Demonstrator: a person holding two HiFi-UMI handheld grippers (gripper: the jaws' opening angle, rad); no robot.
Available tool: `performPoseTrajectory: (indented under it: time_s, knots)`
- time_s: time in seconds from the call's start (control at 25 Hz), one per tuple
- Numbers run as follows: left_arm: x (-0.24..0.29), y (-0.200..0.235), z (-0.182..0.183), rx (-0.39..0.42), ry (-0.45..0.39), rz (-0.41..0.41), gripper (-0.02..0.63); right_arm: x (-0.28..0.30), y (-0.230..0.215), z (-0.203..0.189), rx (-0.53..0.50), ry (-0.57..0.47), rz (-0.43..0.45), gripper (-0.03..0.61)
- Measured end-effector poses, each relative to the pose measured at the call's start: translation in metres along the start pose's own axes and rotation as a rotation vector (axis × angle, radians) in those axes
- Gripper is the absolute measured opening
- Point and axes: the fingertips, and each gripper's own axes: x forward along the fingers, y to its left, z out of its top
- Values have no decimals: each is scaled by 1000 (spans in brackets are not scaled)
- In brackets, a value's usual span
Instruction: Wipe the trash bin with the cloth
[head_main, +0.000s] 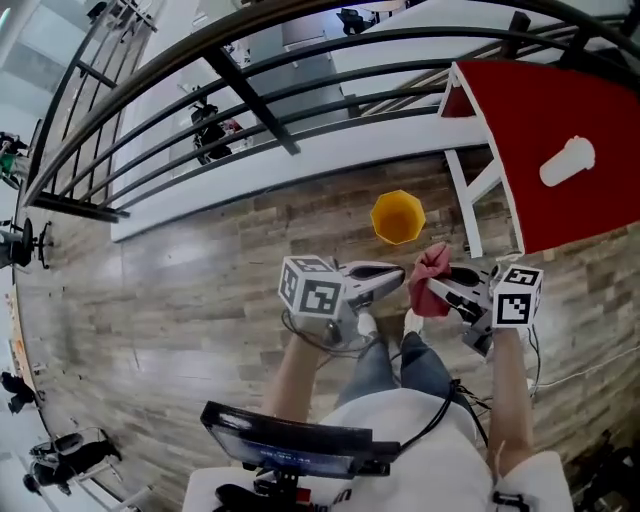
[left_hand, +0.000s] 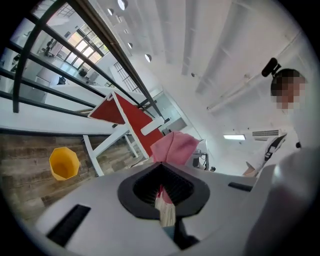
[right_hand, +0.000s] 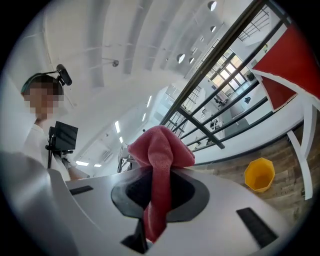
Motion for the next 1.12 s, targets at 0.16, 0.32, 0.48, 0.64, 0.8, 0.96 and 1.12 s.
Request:
performPoseTrajectory:
  time_s: [0.16,0.32,0.48,0.64,0.8,0.96,1.12]
  knots:
    - [-16,-7,7,-49,-86,11,3,-2,15,1,21,-21,30,44]
    - [-25,-13,9,-51,-128,18,3,-2,20,3,14,-20,33,44]
    - [-27,-18,12,-30,-132,31,3,0,26,9,-3,-13,44,44]
    - [-35,-22,9,-15,-122,47,3,4,33,7,-22,-12,43,43]
    - [-40,-27,5,-8,-128,46,3,5,38,2,-37,-8,37,43]
    - [-42,-27,10,-13,-133,48,3,6,38,9,-46,-2,35,43]
    - [-43,-26,15,-18,-136,49,3,7,38,15,-50,-4,31,43]
